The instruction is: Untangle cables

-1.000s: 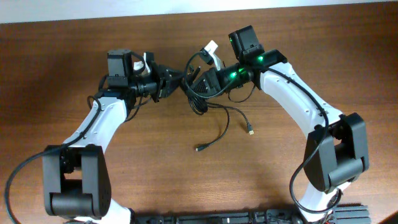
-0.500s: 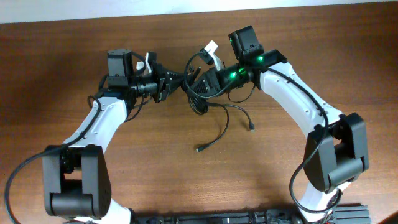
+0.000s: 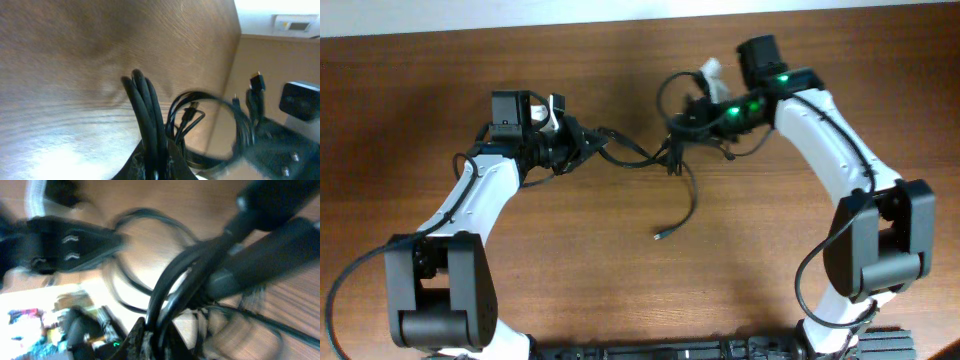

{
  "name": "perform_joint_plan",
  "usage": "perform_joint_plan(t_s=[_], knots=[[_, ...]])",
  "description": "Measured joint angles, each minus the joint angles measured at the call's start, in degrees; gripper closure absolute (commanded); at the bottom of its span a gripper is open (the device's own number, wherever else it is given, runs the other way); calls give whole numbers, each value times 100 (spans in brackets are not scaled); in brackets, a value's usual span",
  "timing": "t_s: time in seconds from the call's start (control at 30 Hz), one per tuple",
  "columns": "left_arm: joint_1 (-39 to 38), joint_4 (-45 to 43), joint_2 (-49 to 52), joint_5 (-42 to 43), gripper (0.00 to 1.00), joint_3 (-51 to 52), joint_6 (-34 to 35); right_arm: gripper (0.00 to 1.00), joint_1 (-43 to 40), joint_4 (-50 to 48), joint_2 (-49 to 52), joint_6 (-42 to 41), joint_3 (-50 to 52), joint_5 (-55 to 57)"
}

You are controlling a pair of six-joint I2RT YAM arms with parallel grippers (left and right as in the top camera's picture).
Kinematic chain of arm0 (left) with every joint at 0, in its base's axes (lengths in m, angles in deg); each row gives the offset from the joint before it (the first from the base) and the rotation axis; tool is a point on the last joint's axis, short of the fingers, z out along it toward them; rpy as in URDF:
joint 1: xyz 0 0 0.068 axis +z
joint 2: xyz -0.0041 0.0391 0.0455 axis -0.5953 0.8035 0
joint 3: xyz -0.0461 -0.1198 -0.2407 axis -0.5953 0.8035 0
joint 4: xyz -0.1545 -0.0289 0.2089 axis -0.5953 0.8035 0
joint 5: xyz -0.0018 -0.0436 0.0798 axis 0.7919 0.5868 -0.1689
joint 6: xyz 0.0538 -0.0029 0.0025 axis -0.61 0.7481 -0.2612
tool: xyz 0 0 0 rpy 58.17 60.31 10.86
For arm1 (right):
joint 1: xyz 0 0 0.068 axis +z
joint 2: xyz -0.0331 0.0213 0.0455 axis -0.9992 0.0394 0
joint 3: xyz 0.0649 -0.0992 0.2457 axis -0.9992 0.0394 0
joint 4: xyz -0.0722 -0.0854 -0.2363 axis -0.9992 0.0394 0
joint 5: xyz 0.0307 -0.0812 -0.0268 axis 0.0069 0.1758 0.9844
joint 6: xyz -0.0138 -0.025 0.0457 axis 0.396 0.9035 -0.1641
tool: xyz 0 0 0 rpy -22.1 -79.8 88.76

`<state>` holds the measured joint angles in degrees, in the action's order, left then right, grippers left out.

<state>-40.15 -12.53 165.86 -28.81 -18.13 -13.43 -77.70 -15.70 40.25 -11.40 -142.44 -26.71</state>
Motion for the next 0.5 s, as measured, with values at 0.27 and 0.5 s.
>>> perform_joint_plan(t_s=[0.27, 0.5], knots=[[44, -542, 0, -282, 100, 2, -1128, 62, -164, 905, 0, 0, 2, 1825], [256, -621, -24, -260, 100, 2, -1908, 44, -164, 839, 0, 310, 2, 1552]])
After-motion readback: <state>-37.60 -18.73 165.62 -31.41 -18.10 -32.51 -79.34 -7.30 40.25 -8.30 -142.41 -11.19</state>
